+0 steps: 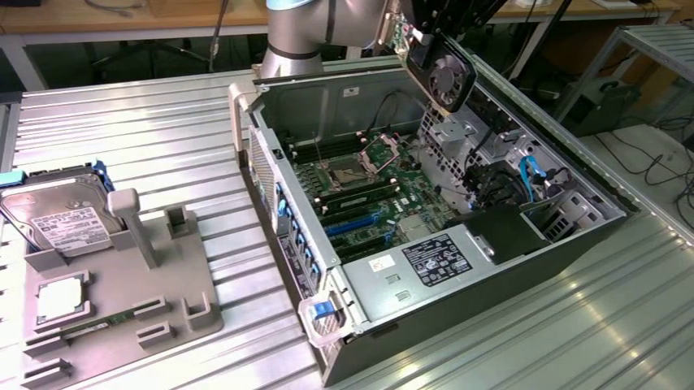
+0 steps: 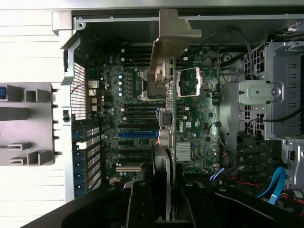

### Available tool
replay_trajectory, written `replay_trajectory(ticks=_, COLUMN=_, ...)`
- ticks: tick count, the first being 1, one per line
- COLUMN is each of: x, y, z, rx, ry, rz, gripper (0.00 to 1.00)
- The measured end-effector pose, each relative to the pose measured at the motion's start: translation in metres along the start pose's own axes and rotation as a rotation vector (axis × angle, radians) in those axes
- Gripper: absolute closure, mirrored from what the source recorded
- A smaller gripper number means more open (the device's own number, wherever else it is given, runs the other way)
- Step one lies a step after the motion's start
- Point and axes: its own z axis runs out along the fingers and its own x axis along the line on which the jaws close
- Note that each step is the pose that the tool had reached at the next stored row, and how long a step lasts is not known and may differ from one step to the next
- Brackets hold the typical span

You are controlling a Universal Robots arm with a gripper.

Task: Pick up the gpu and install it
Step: 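Pick up the gpu and move the gpu toward the slot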

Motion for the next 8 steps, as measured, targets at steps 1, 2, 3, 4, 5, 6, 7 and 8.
replay_trajectory(ticks=1, x=-0.002, y=0.0, z=0.0001, rx=0.0, ry=0.0, rz=0.0, gripper=0.73)
replay_trajectory(ticks=2, x=-0.003, y=0.0001, z=0.0002, rx=0.0, ry=0.0, rz=0.0, gripper=0.73)
replay_trajectory(ticks=3, x=-0.005, y=0.0002, z=0.0003, rx=0.0001, ry=0.0, rz=0.0, gripper=0.73)
replay_trajectory(ticks=4, x=-0.006, y=0.0002, z=0.0004, rx=0.0, ry=0.0, rz=0.0, gripper=0.73)
replay_trajectory(ticks=5, x=-0.008, y=0.0003, z=0.0006, rx=0.0, ry=0.0, rz=0.0, gripper=0.73)
replay_trajectory(ticks=6, x=-0.009, y=0.0004, z=0.0007, rx=0.0, ry=0.0, rz=0.0, gripper=0.73)
replay_trajectory(ticks=7, x=-0.011, y=0.0006, z=0.0009, rx=0.0, ry=0.0, rz=0.0, gripper=0.73)
replay_trajectory(ticks=8, x=-0.012, y=0.0006, z=0.0011, rx=-0.0001, ry=0.0, rz=0.0, gripper=0.73)
